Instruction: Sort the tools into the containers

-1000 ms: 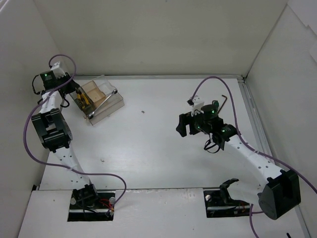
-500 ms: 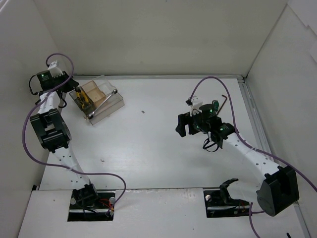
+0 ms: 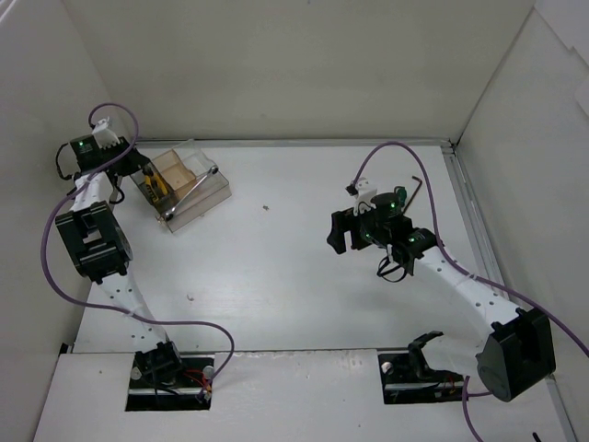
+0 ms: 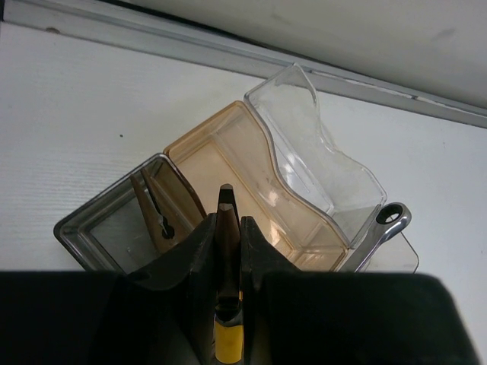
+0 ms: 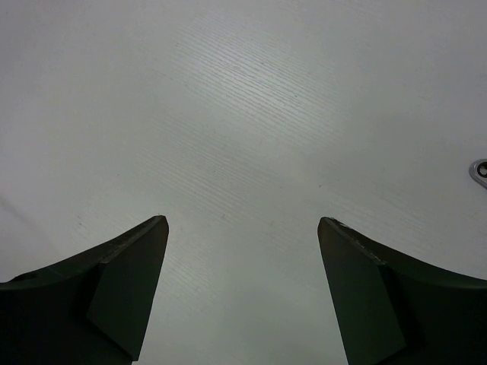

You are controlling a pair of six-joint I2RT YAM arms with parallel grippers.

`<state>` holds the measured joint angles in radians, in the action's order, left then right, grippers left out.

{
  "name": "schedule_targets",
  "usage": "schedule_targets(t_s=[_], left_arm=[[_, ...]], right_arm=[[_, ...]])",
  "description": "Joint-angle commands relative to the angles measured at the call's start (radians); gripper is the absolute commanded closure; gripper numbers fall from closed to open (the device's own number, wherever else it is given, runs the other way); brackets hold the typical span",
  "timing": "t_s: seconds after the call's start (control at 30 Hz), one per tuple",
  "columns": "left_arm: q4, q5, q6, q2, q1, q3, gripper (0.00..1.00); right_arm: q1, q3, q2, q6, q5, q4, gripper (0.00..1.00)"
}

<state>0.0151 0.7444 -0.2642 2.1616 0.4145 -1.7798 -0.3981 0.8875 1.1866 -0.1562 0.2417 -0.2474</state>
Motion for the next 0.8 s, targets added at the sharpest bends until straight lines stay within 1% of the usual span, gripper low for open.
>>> schedule_targets(t_s=[0.0, 0.23, 0.27, 0.3, 0.4, 0.43, 0.47, 0.53, 0.6, 0.7, 0.77], left_arm=[[-0.067, 0.038, 0.014, -0.080, 0.010, 0.003, 1.00], [-0.076, 0.049, 0.000, -0.068, 0.010, 0.002, 0.99], [-0.076, 0.044, 0.002, -0.066, 0.010, 0.000, 0.94], [-0.072, 0.030, 0.003, -0.068, 0.010, 0.000, 0.92], [-0.058, 0.004, 0.011, -0.071, 0.010, -0.004, 0.77], [-0.053, -0.003, 0.011, -0.069, 0.010, -0.003, 0.65], [-0.050, -0.013, 0.011, -0.071, 0.010, -0.003, 0.60], [-0.047, -0.034, 0.014, -0.074, 0.010, 0.002, 0.53], [-0.044, -0.042, 0.011, -0.075, 0.010, 0.003, 0.51], [-0.040, -0.057, 0.003, -0.089, 0.010, 0.003, 0.40], [-0.035, -0.082, -0.001, -0.118, 0.010, 0.005, 0.38]], right_arm=[[0.005, 0.053, 0.001, 0.007, -0.007, 0.042, 0.23], [0.007, 0.050, 0.008, 0.006, -0.006, 0.040, 0.22], [0.002, 0.048, 0.008, 0.001, -0.005, 0.040, 0.22], [0.005, 0.051, 0.008, 0.003, -0.005, 0.040, 0.22], [0.005, 0.051, -0.001, 0.007, -0.016, 0.040, 0.22], [0.005, 0.053, -0.001, 0.009, -0.024, 0.040, 0.22], [0.004, 0.054, -0.001, 0.009, -0.028, 0.042, 0.22], [0.005, 0.056, -0.002, 0.009, -0.033, 0.040, 0.22], [0.007, 0.060, -0.004, 0.003, -0.038, 0.042, 0.22], [0.010, 0.065, -0.004, -0.014, -0.056, 0.037, 0.22], [0.021, 0.073, -0.008, -0.025, -0.068, 0.037, 0.22]])
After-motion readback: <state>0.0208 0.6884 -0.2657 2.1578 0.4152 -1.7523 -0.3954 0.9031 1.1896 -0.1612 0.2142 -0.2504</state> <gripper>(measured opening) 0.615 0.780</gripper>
